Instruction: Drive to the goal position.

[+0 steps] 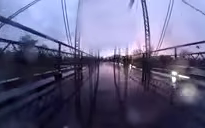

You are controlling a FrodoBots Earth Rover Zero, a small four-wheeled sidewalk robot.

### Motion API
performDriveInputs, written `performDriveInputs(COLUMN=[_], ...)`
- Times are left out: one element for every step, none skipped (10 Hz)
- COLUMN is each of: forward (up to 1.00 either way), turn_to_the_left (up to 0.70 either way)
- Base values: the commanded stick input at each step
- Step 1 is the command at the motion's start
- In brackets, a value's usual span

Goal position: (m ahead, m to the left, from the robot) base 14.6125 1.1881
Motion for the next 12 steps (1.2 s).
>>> performDriveInputs(forward=[0.70, 0.70, 0.70, 0.70, 0.70, 0.70, 0.70, 0.70, 0.70, 0.70, 0.70, 0.70], turn_to_the_left=[0.00, 0.00, 0.00, 0.00, 0.00, 0.00, 0.00, 0.00, 0.00, 0.00, 0.00, 0.00])
